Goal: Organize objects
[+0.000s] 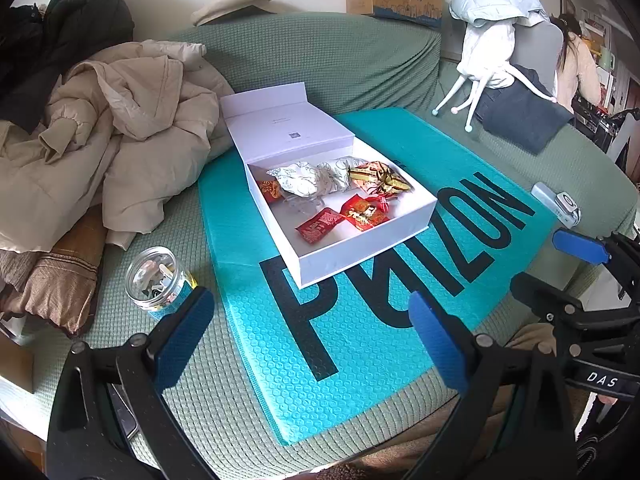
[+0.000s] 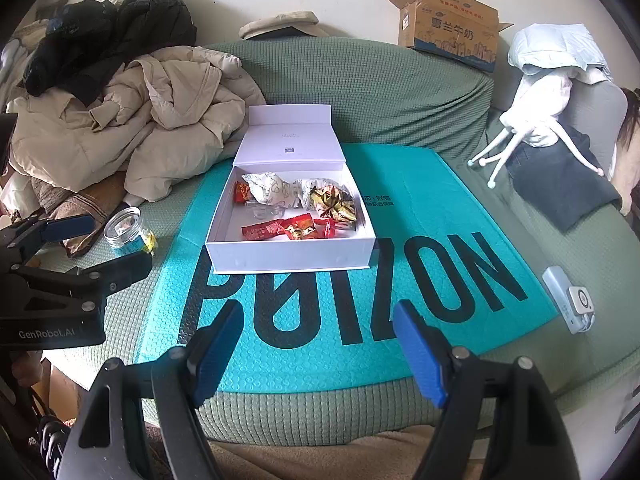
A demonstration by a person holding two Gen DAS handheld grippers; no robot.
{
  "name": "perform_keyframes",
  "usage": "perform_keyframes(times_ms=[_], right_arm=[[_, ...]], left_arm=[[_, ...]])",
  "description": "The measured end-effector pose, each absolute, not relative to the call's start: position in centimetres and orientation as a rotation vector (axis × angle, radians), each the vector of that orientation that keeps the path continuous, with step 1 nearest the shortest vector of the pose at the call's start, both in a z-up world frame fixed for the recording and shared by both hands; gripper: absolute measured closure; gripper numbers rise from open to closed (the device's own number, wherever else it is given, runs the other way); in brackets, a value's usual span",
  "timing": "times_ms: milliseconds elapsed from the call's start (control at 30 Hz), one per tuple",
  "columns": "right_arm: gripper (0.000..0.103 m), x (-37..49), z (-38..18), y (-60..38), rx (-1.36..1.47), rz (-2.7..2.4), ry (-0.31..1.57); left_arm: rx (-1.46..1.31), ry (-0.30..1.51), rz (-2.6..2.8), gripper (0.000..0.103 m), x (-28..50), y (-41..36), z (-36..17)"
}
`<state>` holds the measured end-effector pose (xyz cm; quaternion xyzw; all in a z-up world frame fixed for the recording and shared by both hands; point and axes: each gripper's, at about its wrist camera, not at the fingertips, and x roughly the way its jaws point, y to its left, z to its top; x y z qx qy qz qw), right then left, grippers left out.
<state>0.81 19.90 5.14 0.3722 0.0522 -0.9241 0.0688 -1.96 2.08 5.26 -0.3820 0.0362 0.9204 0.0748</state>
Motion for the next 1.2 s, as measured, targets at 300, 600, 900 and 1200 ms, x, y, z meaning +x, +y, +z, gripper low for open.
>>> perform_keyframes(times_ms=[300, 600, 900, 1200], right_arm=[[0.025, 0.59, 4.92, 19.75, 1.128, -2.777, 0.168], [0.025, 0.72, 4.64, 19.67, 1.134, -2.777, 0.180], [0.025, 0.75, 4.54, 19.72, 1.141, -2.777, 0.177], [0.025, 0.77, 4.33, 19.73, 1.144, -2.776, 0.176]], left_arm=[[-1.168, 0.117, 2.750, 0.005, -2.36, 2.02, 4.99], [-1.189, 0.107, 2.730, 0.005, -2.49, 2.07, 4.69], [-1.190, 0.118, 2.738, 0.005, -2.41, 2.08, 4.67], [-1.210, 0.128, 2.735, 0.005, -2.36, 2.18, 4.34]])
